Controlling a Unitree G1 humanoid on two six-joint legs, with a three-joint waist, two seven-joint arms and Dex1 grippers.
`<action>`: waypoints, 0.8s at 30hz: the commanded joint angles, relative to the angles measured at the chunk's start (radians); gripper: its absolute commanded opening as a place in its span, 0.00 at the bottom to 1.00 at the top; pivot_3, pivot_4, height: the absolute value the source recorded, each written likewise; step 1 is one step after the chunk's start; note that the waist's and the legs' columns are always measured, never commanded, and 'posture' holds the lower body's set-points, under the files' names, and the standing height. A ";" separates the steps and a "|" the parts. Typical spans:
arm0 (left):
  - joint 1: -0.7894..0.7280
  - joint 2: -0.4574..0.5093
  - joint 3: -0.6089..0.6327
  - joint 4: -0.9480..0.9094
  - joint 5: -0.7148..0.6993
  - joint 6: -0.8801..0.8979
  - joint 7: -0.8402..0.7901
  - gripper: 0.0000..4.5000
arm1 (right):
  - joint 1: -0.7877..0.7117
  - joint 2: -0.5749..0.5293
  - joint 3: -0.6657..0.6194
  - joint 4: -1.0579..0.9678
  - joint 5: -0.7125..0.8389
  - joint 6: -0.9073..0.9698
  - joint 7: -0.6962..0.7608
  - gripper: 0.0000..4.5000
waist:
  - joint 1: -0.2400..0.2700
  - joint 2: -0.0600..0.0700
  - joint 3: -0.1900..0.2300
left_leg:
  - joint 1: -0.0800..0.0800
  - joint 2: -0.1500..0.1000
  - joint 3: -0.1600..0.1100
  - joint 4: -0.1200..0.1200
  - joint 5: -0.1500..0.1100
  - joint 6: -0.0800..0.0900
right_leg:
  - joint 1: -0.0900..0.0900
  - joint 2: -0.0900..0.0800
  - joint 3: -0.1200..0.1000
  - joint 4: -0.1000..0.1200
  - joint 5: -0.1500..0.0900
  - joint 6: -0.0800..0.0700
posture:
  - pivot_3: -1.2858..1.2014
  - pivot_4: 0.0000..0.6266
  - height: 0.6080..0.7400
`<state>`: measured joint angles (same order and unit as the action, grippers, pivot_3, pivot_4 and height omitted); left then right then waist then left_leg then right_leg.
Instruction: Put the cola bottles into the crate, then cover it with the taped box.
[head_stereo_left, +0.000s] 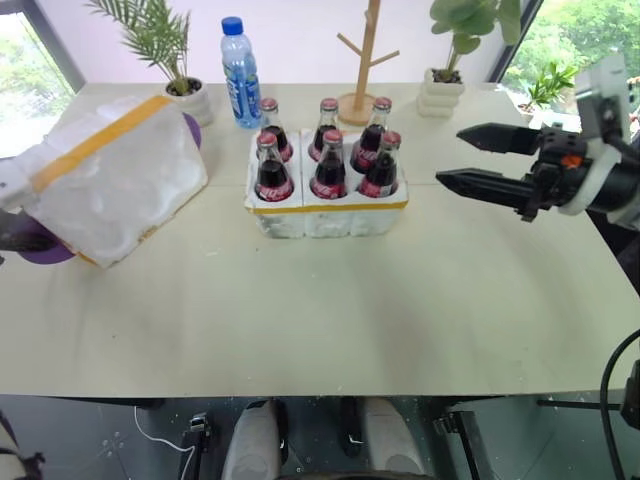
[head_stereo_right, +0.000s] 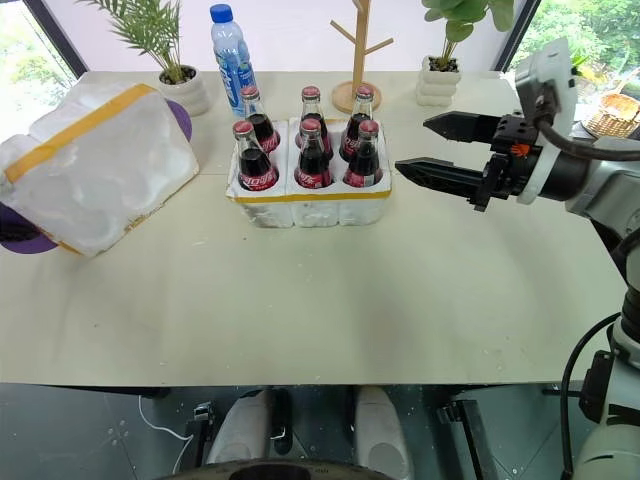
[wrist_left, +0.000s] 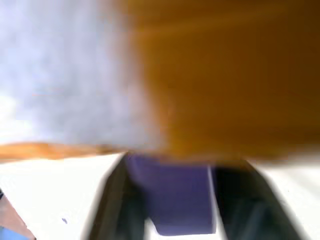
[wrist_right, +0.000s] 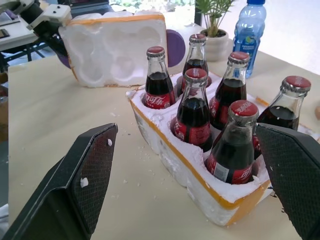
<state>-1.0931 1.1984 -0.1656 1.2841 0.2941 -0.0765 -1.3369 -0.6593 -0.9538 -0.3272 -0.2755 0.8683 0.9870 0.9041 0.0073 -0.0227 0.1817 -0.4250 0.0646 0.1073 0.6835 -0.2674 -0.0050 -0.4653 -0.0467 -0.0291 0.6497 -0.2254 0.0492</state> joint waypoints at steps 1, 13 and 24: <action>-0.015 0.013 0.011 -0.007 0.000 -0.025 0.002 0.06 | 0.004 -0.027 -0.037 -0.026 0.013 -0.010 -0.009 1.00 | 0.002 0.000 0.000 | 0.000 0.000 0.000 0.000 0.000 0.000 | 0.000 0.000 0.000 0.000 0.000 0.000 | 0.52 0.24 1.00; -0.026 -0.085 0.174 -0.348 -0.148 -0.130 0.280 0.06 | 0.163 -0.113 -0.075 0.004 -0.048 -0.048 0.000 1.00 | 0.007 -0.003 -0.001 | 0.000 0.000 -0.002 0.002 0.000 0.000 | 0.002 -0.001 0.000 0.000 0.000 0.000 | 0.52 0.24 1.00; 0.061 -0.321 0.108 -0.949 0.037 -0.117 0.702 0.06 | 0.289 -0.092 -0.153 -0.001 -0.047 -0.044 -0.045 1.00 | 0.000 -0.003 -0.001 | 0.002 -0.001 -0.002 0.002 0.000 0.000 | 0.003 0.001 0.002 0.001 0.002 0.003 | 0.52 0.24 1.00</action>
<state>-1.0274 0.8697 -0.0444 0.3918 0.2771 -0.1795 -0.6903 -0.3597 -1.0406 -0.4170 -0.2595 0.8072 0.9496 0.8692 0.0071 -0.0256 0.1805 -0.4228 0.0631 0.1052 0.6854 -0.2669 -0.0054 -0.4619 -0.0456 -0.0271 0.6512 -0.2237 0.0522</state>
